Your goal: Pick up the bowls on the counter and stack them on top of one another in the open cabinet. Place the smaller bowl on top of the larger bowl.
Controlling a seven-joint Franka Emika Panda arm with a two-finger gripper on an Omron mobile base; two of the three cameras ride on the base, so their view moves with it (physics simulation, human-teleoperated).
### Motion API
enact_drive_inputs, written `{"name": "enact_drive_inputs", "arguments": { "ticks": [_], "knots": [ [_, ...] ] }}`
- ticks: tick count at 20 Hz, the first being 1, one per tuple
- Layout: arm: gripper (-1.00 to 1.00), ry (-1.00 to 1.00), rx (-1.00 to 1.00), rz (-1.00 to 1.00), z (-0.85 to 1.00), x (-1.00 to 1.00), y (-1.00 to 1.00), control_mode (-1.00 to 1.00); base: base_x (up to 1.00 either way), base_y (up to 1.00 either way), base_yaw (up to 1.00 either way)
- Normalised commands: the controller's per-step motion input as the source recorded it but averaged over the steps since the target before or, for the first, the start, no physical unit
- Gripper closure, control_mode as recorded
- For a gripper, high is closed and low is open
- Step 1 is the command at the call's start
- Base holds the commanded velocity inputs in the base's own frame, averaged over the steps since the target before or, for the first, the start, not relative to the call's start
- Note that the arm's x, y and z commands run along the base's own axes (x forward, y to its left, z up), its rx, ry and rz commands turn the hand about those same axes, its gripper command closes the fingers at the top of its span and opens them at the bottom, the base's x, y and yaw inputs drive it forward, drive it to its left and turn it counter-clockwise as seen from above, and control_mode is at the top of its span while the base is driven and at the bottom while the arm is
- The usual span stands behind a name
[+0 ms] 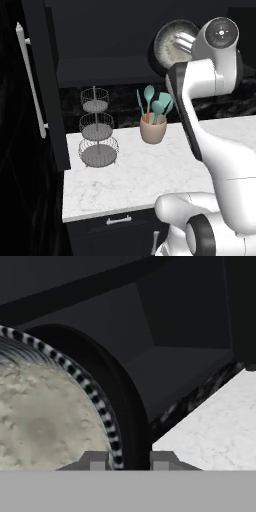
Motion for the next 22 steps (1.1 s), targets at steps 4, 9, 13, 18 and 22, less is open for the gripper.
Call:
{"name": "enact_drive_inputs", "arguments": {
  "ticks": [4,9,13,18,22],
  "knots": [
    [1.0,0.0,-0.01,0.0,-0.08,0.57,0.23,-1.0,0.0,0.0,0.0],
    [1.0,0.0,-0.02,0.0,0.0,0.49,0.17,-1.0,0.0,0.0,0.0],
    [1.0,0.04,-0.02,0.0,-0.05,0.39,0.11,-1.0,0.0,0.0,0.0],
    [1.0,0.1,-0.01,0.0,-0.11,0.18,0.03,-1.0,0.0,0.0,0.0],
    [1.0,0.08,0.02,0.0,0.08,0.0,0.0,-1.0,0.0,0.0,0.0]
  ]
}}
